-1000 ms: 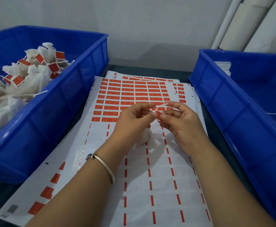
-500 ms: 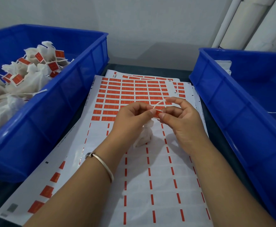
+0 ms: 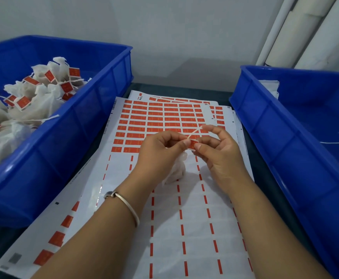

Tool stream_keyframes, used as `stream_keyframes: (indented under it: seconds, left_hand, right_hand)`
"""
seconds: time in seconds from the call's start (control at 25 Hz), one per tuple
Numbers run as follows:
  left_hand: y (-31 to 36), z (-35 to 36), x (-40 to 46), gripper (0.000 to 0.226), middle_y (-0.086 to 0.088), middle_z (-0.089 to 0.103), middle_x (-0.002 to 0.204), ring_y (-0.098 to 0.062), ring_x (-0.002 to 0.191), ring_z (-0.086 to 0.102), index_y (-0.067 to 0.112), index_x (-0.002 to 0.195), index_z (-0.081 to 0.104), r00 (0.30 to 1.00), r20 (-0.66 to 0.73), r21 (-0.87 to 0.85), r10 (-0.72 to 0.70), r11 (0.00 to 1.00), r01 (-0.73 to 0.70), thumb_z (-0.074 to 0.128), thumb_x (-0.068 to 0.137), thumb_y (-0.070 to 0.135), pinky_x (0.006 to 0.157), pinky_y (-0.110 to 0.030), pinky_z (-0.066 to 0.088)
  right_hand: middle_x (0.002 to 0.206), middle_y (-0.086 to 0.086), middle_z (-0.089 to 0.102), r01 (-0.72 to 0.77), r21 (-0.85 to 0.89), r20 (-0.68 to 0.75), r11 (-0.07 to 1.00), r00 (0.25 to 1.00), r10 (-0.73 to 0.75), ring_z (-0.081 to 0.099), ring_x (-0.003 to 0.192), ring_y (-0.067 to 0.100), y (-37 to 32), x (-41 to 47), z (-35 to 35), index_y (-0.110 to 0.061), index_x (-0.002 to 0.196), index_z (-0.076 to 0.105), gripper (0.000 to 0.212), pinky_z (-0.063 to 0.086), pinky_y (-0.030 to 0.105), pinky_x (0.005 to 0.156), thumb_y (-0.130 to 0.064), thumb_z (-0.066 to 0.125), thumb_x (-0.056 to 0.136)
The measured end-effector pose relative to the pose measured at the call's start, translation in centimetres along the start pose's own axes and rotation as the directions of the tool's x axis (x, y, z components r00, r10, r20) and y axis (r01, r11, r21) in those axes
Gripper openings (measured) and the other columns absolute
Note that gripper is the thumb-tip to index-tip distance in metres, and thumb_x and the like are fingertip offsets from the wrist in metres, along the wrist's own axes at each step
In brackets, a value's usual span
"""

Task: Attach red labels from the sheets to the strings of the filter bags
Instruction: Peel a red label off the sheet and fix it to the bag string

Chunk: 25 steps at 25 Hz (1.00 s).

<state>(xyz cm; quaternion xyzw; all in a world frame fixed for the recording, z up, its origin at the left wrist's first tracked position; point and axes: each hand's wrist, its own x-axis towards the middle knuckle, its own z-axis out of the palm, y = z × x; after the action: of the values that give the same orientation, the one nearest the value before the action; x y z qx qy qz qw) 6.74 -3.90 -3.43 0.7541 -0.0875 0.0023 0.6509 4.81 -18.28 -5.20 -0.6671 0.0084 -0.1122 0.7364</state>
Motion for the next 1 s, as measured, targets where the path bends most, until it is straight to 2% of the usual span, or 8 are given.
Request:
stream_keyframes:
  seconds: [0.08,0.24,0.32,0.64,0.84,0.92,1.0]
  left_hand:
    - [0.0,0.0,0.0,0.017,0.029,0.064,0.066,0.012,0.072,0.059,0.036,0.071,0.064,1.000,-0.013,0.010,0.007,1.000,-0.007,0.068,0.081,0.024,0.051,0.001,0.041]
    - [0.1,0.0,-0.1,0.015,0.026,0.065,0.071,0.008,0.072,0.061,0.036,0.072,0.064,0.997,-0.072,-0.023,-0.012,1.000,0.010,0.067,0.081,0.025,0.052,-0.002,0.042]
    - [0.3,0.0,0.0,0.014,0.026,0.065,0.070,0.007,0.070,0.061,0.036,0.072,0.064,0.995,-0.101,-0.019,-0.027,1.000,0.025,0.066,0.082,0.026,0.051,-0.003,0.043]
    - [3.8,-1.5,-0.1,0.010,0.017,0.062,0.063,-0.001,0.057,0.061,0.031,0.078,0.058,0.983,-0.178,0.034,-0.033,0.999,0.040,0.060,0.087,0.028,0.052,-0.012,0.048]
    - [8.4,-7.1,-1.1,0.005,0.007,0.067,0.071,-0.004,0.064,0.066,0.021,0.086,0.058,0.927,-0.358,-0.136,0.108,0.977,-0.167,0.059,0.087,0.026,0.058,-0.013,0.051]
    - [10.0,-10.1,-1.5,0.006,0.008,0.068,0.072,-0.006,0.070,0.068,0.020,0.087,0.057,0.887,-0.434,-0.117,0.155,0.967,-0.226,0.060,0.088,0.025,0.064,-0.016,0.053]
    - [11.3,-13.2,-2.0,0.006,0.006,0.069,0.074,-0.008,0.074,0.069,0.022,0.085,0.057,0.819,-0.531,-0.041,0.217,0.959,-0.280,0.061,0.088,0.024,0.070,-0.021,0.055]
  right_hand:
    - [0.094,-0.008,0.073,-0.041,0.027,-0.014,0.999,0.999,0.042,0.070,0.090,0.011,0.4,0.1,-0.2,-0.030,0.106,0.061,0.026,0.054,0.019,0.069,-0.019,0.070,0.083]
    - [0.085,-0.003,0.072,-0.117,0.041,-0.025,0.992,0.993,0.118,0.069,0.075,0.013,1.0,0.1,-0.4,-0.028,0.099,0.066,0.011,0.053,0.022,0.070,-0.023,0.063,0.090]
    - [0.082,0.000,0.071,-0.119,0.021,-0.034,0.993,0.992,0.119,0.067,0.071,0.013,1.1,0.1,-0.5,-0.027,0.098,0.067,0.011,0.052,0.021,0.069,-0.023,0.058,0.093]
    - [0.079,-0.014,0.069,-0.087,-0.282,0.007,0.955,0.996,0.093,0.066,0.076,0.004,1.5,-1.0,1.0,-0.029,0.098,0.063,0.009,0.048,0.008,0.052,-0.025,0.055,0.095]
    - [0.081,-0.014,0.068,-0.050,-0.406,0.008,0.913,0.998,0.059,0.065,0.079,0.009,1.3,-1.3,1.2,-0.029,0.093,0.063,0.010,0.045,0.006,0.058,-0.025,0.054,0.095]
    - [0.081,-0.013,0.068,-0.032,-0.442,0.013,0.896,0.999,0.043,0.066,0.078,0.009,1.3,-1.4,1.2,-0.030,0.092,0.063,0.012,0.045,0.006,0.058,-0.024,0.054,0.095]
    - [0.082,-0.012,0.068,-0.016,-0.472,0.020,0.881,0.999,0.029,0.066,0.077,0.009,1.3,-1.5,1.3,-0.030,0.091,0.063,0.012,0.045,0.006,0.058,-0.024,0.054,0.095]
